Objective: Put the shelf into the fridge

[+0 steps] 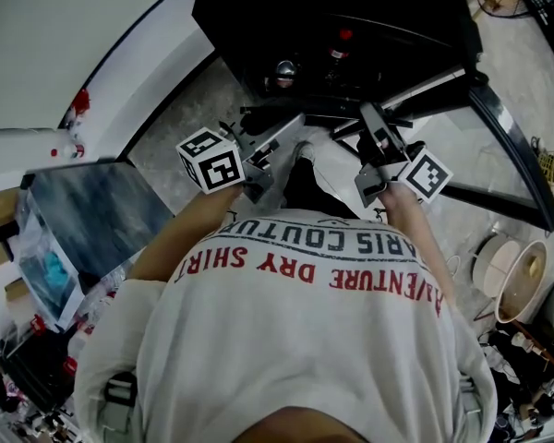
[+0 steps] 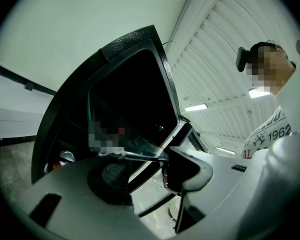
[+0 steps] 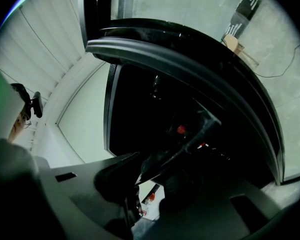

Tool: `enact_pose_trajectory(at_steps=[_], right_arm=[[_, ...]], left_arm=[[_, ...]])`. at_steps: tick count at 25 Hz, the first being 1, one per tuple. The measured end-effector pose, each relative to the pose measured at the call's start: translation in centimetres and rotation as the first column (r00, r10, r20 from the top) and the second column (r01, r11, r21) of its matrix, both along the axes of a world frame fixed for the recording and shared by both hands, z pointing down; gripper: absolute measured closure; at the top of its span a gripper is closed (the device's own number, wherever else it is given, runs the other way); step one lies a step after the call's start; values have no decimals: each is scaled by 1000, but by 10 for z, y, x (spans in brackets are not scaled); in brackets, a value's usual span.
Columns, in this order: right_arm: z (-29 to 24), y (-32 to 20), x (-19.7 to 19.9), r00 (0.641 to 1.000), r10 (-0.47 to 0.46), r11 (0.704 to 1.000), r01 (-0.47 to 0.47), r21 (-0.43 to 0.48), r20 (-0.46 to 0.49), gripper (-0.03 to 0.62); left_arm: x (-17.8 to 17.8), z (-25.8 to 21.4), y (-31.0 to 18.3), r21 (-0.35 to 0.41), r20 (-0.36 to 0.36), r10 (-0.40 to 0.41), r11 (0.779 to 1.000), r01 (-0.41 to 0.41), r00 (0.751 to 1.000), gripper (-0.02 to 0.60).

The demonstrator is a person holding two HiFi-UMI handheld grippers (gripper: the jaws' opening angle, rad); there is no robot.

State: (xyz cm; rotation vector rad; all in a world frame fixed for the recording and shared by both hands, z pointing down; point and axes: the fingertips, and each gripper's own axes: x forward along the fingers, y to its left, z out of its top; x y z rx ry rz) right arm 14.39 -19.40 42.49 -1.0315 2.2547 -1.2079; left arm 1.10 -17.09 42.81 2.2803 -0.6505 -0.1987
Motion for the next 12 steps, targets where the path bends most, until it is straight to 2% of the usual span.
enact_pose_trajectory(at_steps=[12], right_arm=[[2,2,-4,1000,-1,1000,1,6,-8,491]], left_arm=[[42,7,19,-15,-28,108,994,-109,994,357]])
